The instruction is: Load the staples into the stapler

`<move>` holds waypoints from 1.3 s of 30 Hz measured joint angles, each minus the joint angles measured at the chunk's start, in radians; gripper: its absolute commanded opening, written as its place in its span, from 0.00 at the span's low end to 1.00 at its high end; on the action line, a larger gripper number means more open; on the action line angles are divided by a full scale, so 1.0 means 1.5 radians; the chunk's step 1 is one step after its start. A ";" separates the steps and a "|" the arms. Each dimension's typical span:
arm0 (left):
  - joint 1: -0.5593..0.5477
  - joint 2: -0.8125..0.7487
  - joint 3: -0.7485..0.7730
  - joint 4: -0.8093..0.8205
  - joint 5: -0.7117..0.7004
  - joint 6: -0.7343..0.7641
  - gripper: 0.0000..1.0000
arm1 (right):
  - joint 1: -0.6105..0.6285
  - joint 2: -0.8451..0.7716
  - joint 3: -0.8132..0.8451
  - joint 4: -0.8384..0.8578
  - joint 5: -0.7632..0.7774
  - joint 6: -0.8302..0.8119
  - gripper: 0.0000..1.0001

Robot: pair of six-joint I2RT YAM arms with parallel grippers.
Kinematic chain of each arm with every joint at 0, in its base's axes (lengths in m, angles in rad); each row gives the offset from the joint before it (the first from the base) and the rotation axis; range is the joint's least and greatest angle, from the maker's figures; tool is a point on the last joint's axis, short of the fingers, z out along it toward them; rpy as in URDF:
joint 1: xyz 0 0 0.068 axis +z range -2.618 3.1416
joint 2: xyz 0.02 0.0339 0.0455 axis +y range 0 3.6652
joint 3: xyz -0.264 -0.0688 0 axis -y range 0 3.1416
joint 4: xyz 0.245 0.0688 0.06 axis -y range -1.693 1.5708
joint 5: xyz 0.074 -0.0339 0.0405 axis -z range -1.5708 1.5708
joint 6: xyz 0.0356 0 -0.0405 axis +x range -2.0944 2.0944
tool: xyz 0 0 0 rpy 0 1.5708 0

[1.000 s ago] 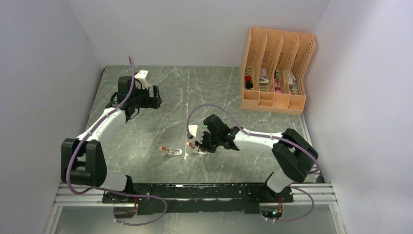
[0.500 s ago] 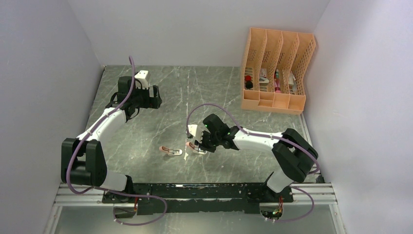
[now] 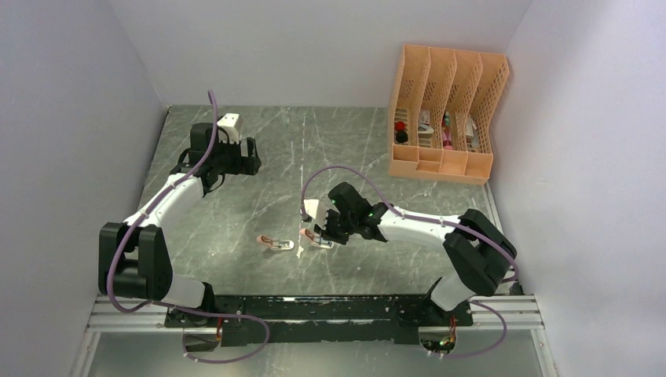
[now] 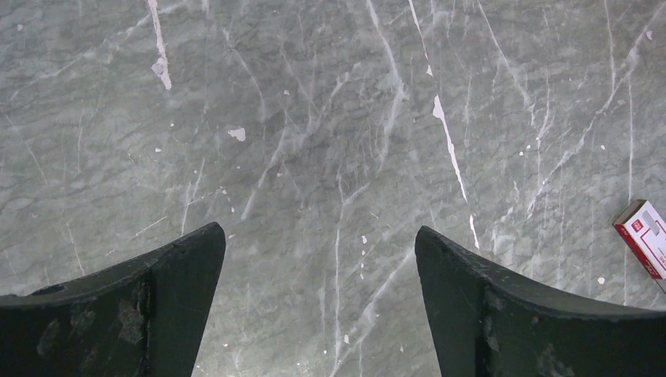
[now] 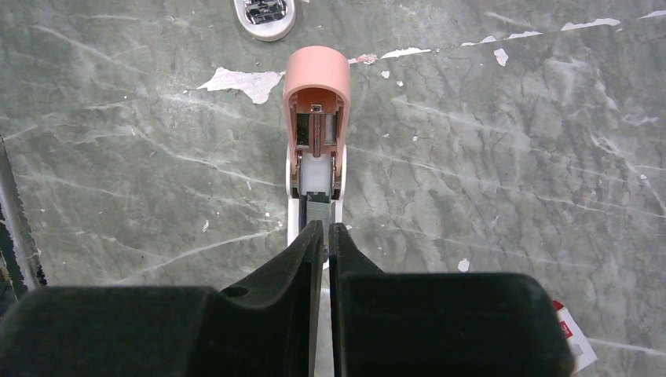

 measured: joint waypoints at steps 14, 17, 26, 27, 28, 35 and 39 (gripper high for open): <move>0.000 0.000 0.000 0.000 0.000 0.000 0.95 | -0.002 0.007 0.004 0.001 -0.012 0.000 0.25; 0.000 0.001 0.000 0.000 0.000 0.000 0.95 | -0.002 0.011 0.004 0.001 -0.013 0.000 0.25; 0.000 0.003 0.000 0.000 0.000 0.000 0.95 | -0.003 0.022 0.004 0.006 -0.017 0.000 0.24; 0.000 0.003 0.000 0.000 0.000 0.000 0.95 | -0.003 0.023 0.004 0.008 -0.018 0.000 0.24; 0.000 0.003 0.000 0.000 0.000 0.000 0.95 | -0.003 0.025 0.004 0.009 -0.018 0.000 0.24; 0.000 0.003 0.000 0.000 0.000 0.000 0.95 | -0.004 0.032 0.004 0.016 -0.022 0.001 0.22; 0.000 0.003 0.000 0.000 0.000 0.000 0.95 | -0.005 0.034 0.004 0.018 -0.026 0.003 0.19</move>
